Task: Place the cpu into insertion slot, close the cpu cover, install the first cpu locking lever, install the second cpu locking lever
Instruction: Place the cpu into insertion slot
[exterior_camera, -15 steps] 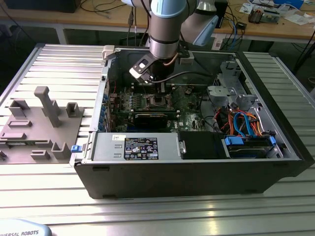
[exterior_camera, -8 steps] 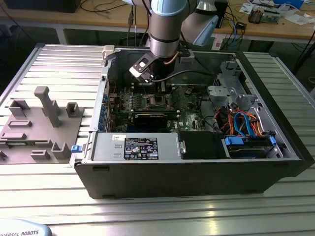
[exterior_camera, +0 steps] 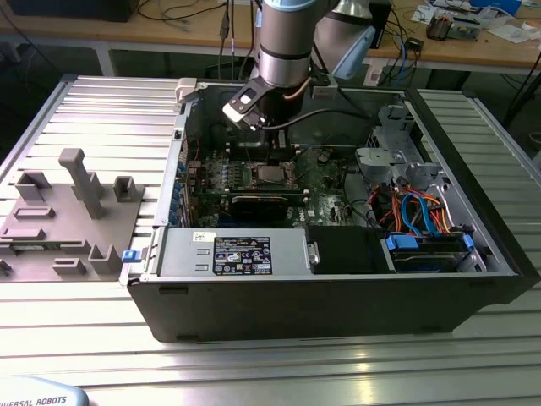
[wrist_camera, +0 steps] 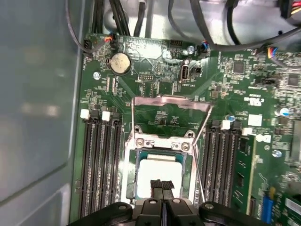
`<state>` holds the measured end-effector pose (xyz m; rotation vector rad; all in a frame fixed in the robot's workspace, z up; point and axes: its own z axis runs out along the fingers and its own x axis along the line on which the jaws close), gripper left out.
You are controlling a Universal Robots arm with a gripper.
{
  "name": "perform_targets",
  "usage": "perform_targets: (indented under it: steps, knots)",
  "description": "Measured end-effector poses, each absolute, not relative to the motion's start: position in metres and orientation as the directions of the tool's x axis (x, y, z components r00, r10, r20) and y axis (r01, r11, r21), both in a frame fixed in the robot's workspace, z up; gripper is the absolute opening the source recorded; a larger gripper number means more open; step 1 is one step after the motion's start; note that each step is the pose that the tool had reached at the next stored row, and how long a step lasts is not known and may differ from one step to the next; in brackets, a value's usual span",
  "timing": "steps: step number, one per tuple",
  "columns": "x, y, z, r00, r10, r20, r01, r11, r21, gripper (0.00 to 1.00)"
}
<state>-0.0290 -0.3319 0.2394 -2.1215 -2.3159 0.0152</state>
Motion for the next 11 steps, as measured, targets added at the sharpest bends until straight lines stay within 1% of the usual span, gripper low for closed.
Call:
perform_targets:
  steps: [4, 7, 11]
  knots:
    - [-0.029, -0.332, 0.264, -0.087, 0.996, -0.006, 0.996, 0.087, -0.008, 0.11]
    - [-0.029, -0.332, 0.271, -0.087, 0.996, -0.006, 0.996, 0.087, -0.008, 0.11]
    - [-0.029, -0.332, 0.272, -0.087, 0.996, -0.006, 0.996, 0.087, -0.008, 0.11]
